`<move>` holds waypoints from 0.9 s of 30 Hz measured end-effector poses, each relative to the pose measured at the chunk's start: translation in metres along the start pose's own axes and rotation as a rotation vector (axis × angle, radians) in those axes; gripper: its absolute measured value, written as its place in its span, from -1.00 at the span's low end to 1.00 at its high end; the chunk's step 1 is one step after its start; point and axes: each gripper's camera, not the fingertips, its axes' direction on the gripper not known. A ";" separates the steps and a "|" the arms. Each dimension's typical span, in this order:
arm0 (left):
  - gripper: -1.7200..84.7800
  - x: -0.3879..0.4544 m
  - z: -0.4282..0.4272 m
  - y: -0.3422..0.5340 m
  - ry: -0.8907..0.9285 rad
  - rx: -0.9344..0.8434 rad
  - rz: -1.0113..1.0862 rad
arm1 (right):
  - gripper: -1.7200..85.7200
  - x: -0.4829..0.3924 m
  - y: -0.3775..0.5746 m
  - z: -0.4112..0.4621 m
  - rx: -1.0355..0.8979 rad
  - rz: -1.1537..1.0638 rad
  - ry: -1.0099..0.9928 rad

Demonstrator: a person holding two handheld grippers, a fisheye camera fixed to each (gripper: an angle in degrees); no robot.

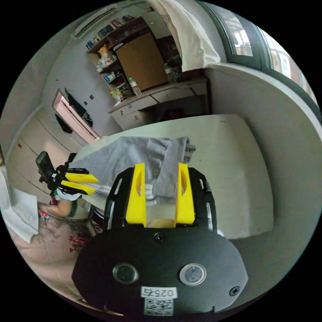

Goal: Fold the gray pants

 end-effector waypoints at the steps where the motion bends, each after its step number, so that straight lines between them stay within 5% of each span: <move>1: -0.90 0.003 0.013 -0.001 0.012 -0.026 -0.003 | -0.65 0.000 0.010 -0.001 0.006 0.010 0.016; 5: -0.94 0.006 0.048 0.000 -0.124 -0.144 -0.033 | -0.66 0.011 0.023 0.011 -0.022 0.061 -0.049; 15: -1.00 0.003 0.035 -0.002 -0.027 -0.179 -0.116 | -0.94 0.001 0.008 0.010 -0.099 0.007 -0.019; 23: -0.96 0.012 -0.013 0.014 0.098 -0.058 -0.109 | -0.66 0.037 0.043 0.015 0.062 0.244 -0.239; 27: -0.91 0.008 -0.055 0.035 -0.128 -0.011 -0.135 | -0.56 0.032 0.049 0.028 0.071 0.282 -0.212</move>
